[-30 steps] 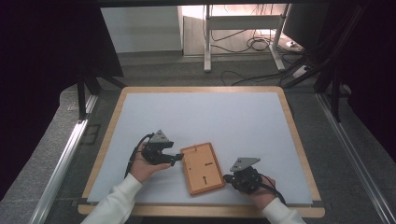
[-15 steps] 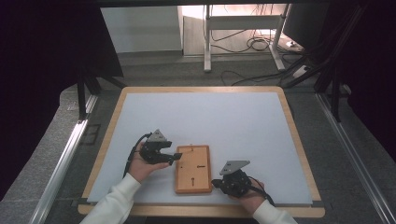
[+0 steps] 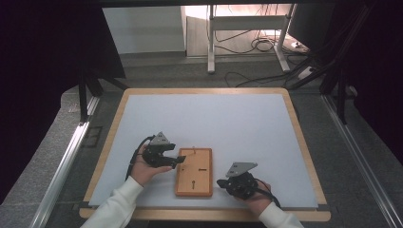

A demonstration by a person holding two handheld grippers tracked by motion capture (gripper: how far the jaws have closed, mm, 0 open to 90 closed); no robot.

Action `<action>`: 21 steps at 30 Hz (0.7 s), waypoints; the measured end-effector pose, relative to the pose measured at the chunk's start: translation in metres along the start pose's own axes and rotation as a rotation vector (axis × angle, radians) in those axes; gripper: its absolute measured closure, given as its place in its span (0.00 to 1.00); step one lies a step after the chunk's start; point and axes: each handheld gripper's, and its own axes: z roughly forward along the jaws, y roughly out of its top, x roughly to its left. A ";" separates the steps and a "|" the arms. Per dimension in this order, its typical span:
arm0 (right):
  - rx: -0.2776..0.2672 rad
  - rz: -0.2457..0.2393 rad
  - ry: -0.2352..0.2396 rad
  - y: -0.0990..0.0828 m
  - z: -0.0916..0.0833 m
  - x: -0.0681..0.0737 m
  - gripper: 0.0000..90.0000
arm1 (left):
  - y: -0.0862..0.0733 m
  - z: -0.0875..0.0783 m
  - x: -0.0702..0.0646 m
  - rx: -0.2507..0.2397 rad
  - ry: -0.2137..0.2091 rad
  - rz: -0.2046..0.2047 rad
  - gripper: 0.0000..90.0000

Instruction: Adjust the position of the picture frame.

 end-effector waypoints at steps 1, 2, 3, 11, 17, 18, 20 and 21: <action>-0.012 0.005 -0.011 -0.001 -0.004 -0.005 1.00 | 0.000 0.000 0.000 0.001 0.000 -0.002 0.34; -0.022 0.013 -0.021 -0.003 -0.007 -0.010 1.00 | 0.000 0.000 0.000 0.001 0.002 -0.003 0.34; -0.037 0.029 -0.050 -0.008 -0.014 -0.020 1.00 | 0.000 0.000 0.000 0.003 0.003 0.002 0.34; -0.070 0.079 -0.136 -0.022 -0.033 -0.046 0.98 | 0.002 0.000 -0.004 0.003 0.001 0.024 0.34; -0.074 0.124 -0.187 -0.033 -0.043 -0.061 0.98 | 0.002 0.001 -0.003 0.004 -0.008 0.027 0.34; -0.068 0.129 -0.193 -0.035 -0.043 -0.063 0.98 | 0.002 0.002 -0.003 0.004 -0.009 0.029 0.34; -0.065 0.129 -0.194 -0.035 -0.043 -0.063 0.96 | 0.003 0.002 -0.002 0.001 -0.010 0.027 0.34; -0.060 0.129 -0.193 -0.035 -0.042 -0.063 0.92 | 0.003 0.002 -0.002 0.001 -0.010 0.028 0.34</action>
